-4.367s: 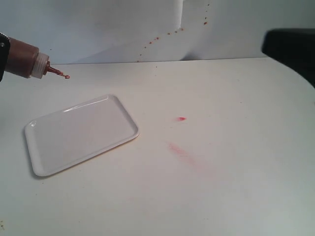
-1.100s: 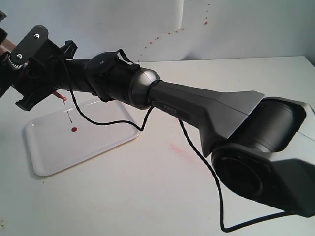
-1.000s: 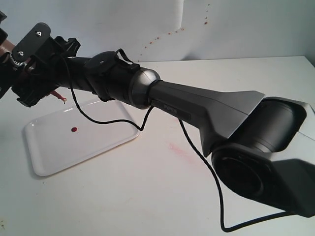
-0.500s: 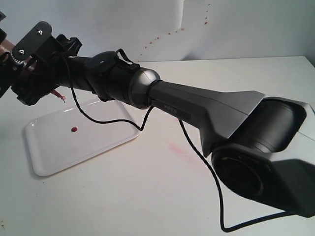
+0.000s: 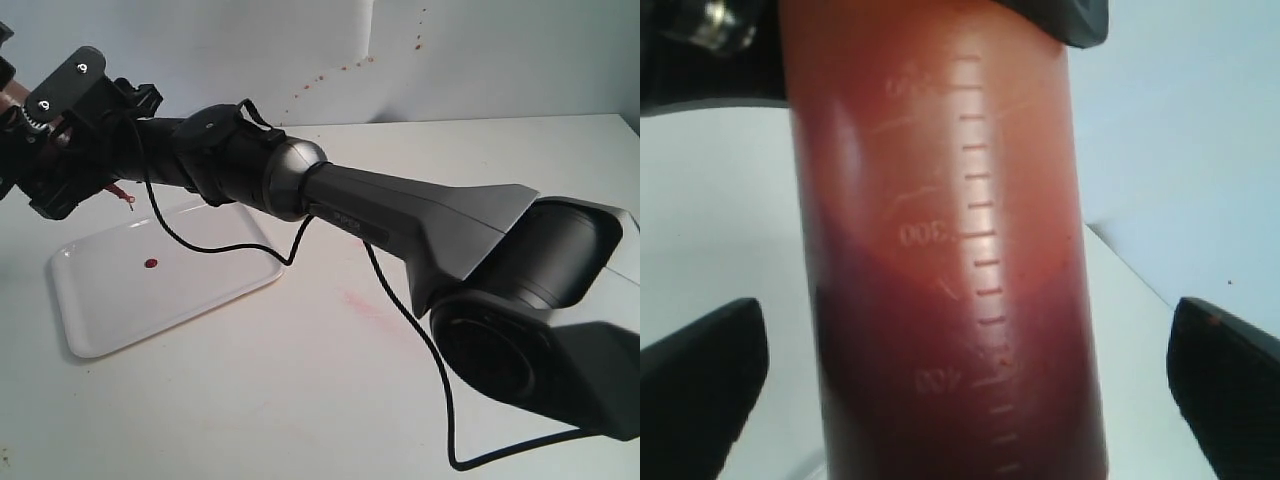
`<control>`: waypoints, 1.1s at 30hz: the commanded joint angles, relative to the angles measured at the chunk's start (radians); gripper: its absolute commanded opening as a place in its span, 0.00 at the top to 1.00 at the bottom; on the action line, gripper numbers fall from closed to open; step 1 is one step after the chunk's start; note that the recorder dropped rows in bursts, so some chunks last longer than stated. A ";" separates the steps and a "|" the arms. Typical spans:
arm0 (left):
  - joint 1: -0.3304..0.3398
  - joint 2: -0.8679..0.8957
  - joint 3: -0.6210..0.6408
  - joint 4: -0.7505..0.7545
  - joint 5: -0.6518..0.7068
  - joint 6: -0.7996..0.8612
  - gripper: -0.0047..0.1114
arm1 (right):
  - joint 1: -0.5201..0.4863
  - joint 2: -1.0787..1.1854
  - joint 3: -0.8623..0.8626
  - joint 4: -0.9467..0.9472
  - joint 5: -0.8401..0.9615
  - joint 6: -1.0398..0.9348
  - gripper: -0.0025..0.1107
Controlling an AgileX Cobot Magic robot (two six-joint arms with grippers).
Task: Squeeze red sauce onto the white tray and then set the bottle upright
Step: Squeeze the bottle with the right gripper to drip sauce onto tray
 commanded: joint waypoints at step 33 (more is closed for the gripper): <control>-0.004 -0.018 -0.006 -0.009 -0.002 -0.028 0.96 | -0.003 -0.025 -0.006 -0.055 0.050 0.093 0.05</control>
